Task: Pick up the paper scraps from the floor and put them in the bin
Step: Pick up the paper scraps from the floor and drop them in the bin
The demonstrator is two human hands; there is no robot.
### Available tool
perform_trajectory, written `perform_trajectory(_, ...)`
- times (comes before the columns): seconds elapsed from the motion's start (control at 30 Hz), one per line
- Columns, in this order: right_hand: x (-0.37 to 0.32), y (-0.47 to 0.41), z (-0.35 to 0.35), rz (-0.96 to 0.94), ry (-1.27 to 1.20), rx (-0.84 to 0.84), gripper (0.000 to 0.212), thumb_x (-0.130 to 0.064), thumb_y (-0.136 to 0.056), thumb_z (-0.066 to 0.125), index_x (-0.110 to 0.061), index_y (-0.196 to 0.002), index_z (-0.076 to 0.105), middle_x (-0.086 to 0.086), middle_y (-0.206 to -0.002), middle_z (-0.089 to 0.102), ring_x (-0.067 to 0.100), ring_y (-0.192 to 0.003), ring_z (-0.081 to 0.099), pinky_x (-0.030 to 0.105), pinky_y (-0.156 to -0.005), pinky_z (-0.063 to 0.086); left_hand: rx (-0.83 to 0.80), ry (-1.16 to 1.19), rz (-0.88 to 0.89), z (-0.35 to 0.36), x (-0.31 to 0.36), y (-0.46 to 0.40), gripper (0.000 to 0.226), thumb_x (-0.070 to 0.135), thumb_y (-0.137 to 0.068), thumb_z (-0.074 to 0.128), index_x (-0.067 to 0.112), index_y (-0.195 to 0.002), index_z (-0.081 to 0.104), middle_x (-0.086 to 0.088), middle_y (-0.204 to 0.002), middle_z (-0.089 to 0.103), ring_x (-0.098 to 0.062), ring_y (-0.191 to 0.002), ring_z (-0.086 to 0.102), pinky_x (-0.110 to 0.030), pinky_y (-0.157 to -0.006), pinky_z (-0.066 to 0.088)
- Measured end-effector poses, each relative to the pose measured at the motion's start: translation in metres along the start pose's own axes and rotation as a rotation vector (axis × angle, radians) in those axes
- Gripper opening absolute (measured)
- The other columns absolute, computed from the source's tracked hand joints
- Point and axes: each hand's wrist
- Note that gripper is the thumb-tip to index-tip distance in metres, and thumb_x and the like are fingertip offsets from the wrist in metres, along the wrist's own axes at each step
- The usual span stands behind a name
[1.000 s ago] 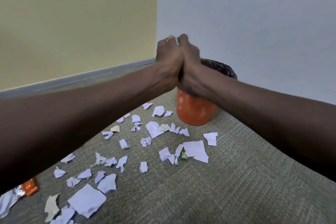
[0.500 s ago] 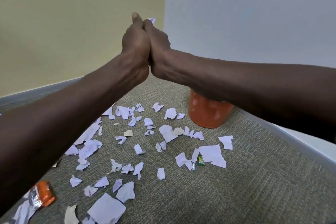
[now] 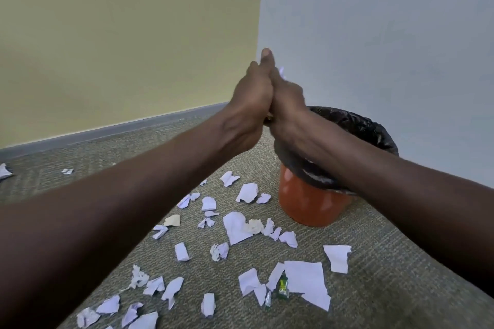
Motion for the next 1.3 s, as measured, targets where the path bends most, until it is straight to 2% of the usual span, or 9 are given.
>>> perform_trajectory(0.1,-0.011,-0.03,-0.049,0.012,-0.094,0.139,0.039,-0.04,-0.087,0.057,-0.005,-0.1,0.069,0.008,-0.074,0.065,0.022,-0.057,0.061,0.029,-0.058,0.051,-0.047,0.022,-0.052,0.032,0.003,-0.007,0.072,0.052,-0.104,0.032,0.011,-0.069,0.08,-0.003,-0.078,0.076,-0.002,-0.07,0.069,-0.024,-0.069,0.048)
perform_trajectory(0.23,-0.016,-0.063,-0.126,-0.004,0.13,0.321,0.021,-0.025,-0.087,0.055,-0.006,-0.08,0.061,0.013,-0.077,0.059,0.023,-0.051,0.051,0.029,-0.05,0.042,-0.038,0.182,-0.217,0.053,-0.013,-0.015,0.066,0.052,-0.103,0.033,0.009,-0.153,0.03,-0.017,-0.16,0.025,-0.029,-0.146,0.03,-0.042,-0.115,0.034)
perform_trajectory(0.33,-0.003,-0.08,-0.167,0.095,0.451,0.279,0.029,-0.035,-0.089,0.055,-0.008,-0.078,0.061,0.011,-0.088,0.064,0.023,-0.057,0.057,0.027,-0.056,0.045,-0.027,0.229,-0.301,0.05,-0.04,-0.021,0.067,0.048,-0.104,0.033,0.003,-0.153,0.025,-0.026,-0.156,0.028,-0.039,-0.142,0.034,-0.045,-0.116,0.034)
perform_trajectory(0.53,0.002,-0.081,-0.169,0.18,0.738,0.177,0.065,-0.048,-0.094,0.048,-0.003,-0.14,0.04,0.015,-0.143,0.044,0.041,-0.123,0.049,0.057,-0.09,0.05,0.111,0.2,-0.429,-0.001,-0.115,-0.029,0.054,0.039,-0.105,0.04,0.003,-0.145,0.041,-0.024,-0.144,0.046,-0.036,-0.119,0.057,-0.041,-0.094,0.05)
perform_trajectory(0.63,-0.001,-0.081,-0.145,0.052,0.857,0.154,0.033,-0.031,-0.092,0.054,-0.003,-0.108,0.052,0.012,-0.103,0.059,0.031,-0.08,0.062,0.028,-0.056,0.048,0.192,0.176,-0.469,-0.025,-0.142,-0.024,0.047,0.035,-0.104,0.045,0.005,-0.14,0.047,-0.018,-0.132,0.055,-0.029,-0.105,0.064,-0.035,-0.079,0.052)
perform_trajectory(0.73,0.003,-0.078,-0.114,-0.051,0.954,0.113,0.031,-0.021,-0.082,0.059,0.005,-0.098,0.066,0.018,-0.086,0.073,0.03,-0.058,0.07,0.033,-0.053,0.055,0.208,0.121,-0.5,-0.046,-0.16,-0.015,0.036,0.03,-0.102,0.049,0.007,-0.129,0.055,-0.013,-0.124,0.061,-0.024,-0.096,0.065,-0.033,-0.075,0.053)
perform_trajectory(0.93,0.054,-0.038,-0.032,-0.267,1.036,-0.309,0.024,-0.008,-0.089,0.057,0.013,-0.089,0.069,0.024,-0.08,0.072,0.019,-0.052,0.064,0.028,-0.05,0.055,0.132,-0.321,-0.422,-0.095,-0.206,0.005,0.022,0.027,-0.099,0.052,0.009,-0.096,0.064,-0.015,-0.108,0.067,-0.022,-0.083,0.061,-0.032,-0.072,0.047)
perform_trajectory(1.13,0.166,0.008,-0.032,0.065,1.361,-0.936,0.02,-0.019,-0.092,0.067,-0.001,-0.099,0.066,0.01,-0.077,0.07,0.025,-0.066,0.07,0.031,-0.058,0.058,-0.031,-0.98,-0.261,-0.129,-0.296,0.039,0.032,0.028,-0.101,0.046,0.002,-0.11,0.062,-0.021,-0.11,0.066,-0.037,-0.104,0.06,-0.036,-0.079,0.041)
perform_trajectory(1.3,0.241,0.05,-0.103,0.095,1.869,-1.214,0.091,-0.036,-0.077,0.081,-0.017,-0.148,0.027,0.02,-0.141,0.039,0.036,-0.118,0.053,0.04,-0.089,0.047,0.071,-1.279,-0.12,-0.116,-0.342,0.102,0.051,0.054,-0.094,0.046,0.022,-0.134,0.05,-0.016,-0.13,0.051,-0.04,-0.118,0.049,-0.055,-0.09,0.045)
Point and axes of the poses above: each hand's wrist, its own y-axis away from the middle knuckle, its own z-axis out of the palm, x = y × z
